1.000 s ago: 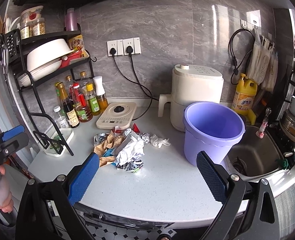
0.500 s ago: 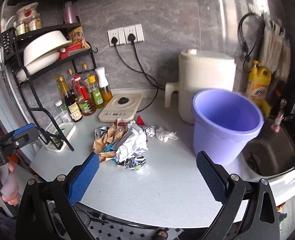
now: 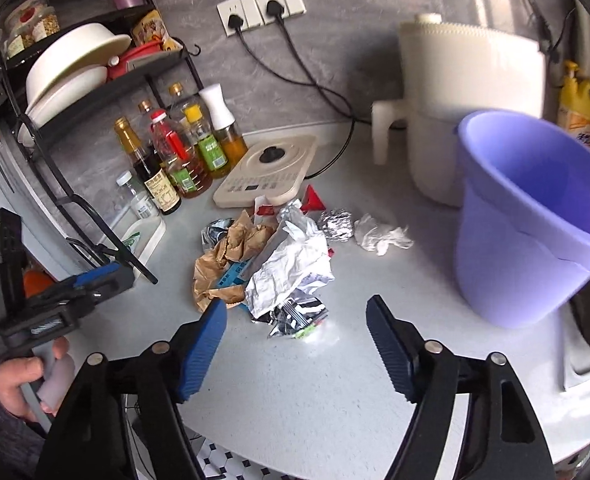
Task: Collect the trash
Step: 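Grasp the brown paper with the left tool while the right tool grasps crumpled foil, then carry both items to the purple bucket and release them inside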
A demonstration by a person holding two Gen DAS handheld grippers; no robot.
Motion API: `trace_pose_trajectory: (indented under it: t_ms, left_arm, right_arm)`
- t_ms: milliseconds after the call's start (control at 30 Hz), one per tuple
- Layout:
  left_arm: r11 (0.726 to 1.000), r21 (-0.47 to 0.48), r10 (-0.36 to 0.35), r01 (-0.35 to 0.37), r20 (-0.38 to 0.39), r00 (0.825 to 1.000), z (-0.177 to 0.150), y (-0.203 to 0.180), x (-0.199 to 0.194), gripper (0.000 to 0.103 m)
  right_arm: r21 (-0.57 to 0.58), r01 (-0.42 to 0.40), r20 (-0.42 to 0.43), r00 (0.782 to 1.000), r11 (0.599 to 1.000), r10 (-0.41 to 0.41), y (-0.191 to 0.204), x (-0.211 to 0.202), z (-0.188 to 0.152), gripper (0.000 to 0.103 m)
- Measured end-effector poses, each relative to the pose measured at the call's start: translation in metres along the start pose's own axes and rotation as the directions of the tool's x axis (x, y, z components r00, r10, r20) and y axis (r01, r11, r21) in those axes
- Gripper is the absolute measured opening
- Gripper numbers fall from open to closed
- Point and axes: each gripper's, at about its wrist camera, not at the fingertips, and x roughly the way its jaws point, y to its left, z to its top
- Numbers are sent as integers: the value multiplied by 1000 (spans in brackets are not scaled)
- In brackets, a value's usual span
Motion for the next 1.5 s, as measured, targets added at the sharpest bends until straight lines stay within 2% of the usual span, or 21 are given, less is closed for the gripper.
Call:
trace_pose_trajectory:
  t_ms: [167, 367, 633, 667, 767, 833, 867, 900, 967, 1000, 1033, 1100, 1300, 1500]
  left_arm:
    - [999, -44, 14, -15, -22, 1000, 2, 15, 29, 59]
    - [993, -97, 66, -73, -73, 995, 3, 35, 72, 43]
    - [984, -149, 70, -93, -155, 985, -2, 56, 114, 42]
    - [984, -152, 66, -90, -158, 985, -2, 57, 116, 40]
    - [983, -155, 71, -99, -173, 982, -4, 59, 122, 32]
    - [981, -164, 72, -99, -164, 984, -5, 60, 121, 23]
    - [982, -159, 78, -104, -163, 983, -4, 59, 118, 14]
    - [982, -157, 83, -109, -162, 983, -4, 59, 117, 13]
    - [980, -159, 94, -118, -150, 984, -2, 58, 109, 13]
    - [981, -157, 96, -119, -144, 985, -1, 57, 105, 13]
    - [981, -151, 100, -120, -132, 986, 1, 55, 98, 13]
    - [983, -142, 104, -119, -111, 988, 6, 51, 87, 13]
    - [987, -115, 113, -116, -32, 993, 32, 35, 43, 13]
    - [992, -77, 105, -99, 69, 992, 68, 15, 9, 13]
  right_arm:
    - [-35, -35, -29, 999, 999, 34, -1, 31, 9, 70]
    - [-54, -73, -60, 996, 996, 70, -3, 68, 19, 67]
    - [-46, -79, -59, 995, 996, 76, -11, 101, 31, 67]
    - [-45, -80, -57, 995, 996, 78, -12, 104, 33, 67]
    - [-48, -73, -44, 997, 996, 71, -14, 111, 37, 76]
    - [-42, -71, -39, 997, 997, 70, -17, 114, 39, 77]
    - [-38, -72, -38, 997, 997, 70, -18, 116, 39, 77]
    - [-34, -72, -37, 997, 997, 70, -19, 117, 40, 76]
    - [-34, -75, -39, 997, 997, 73, -20, 120, 42, 60]
    - [-33, -78, -48, 996, 996, 77, -20, 120, 42, 35]
    - [-32, -81, -66, 995, 996, 79, -20, 122, 43, 19]
    - [-33, -72, -54, 996, 997, 71, -18, 117, 45, 11]
    - [-43, -101, 20, 995, 994, 102, -10, 80, 58, 6]
    - [-56, -103, 122, 986, 993, 109, -12, 34, 86, 5]
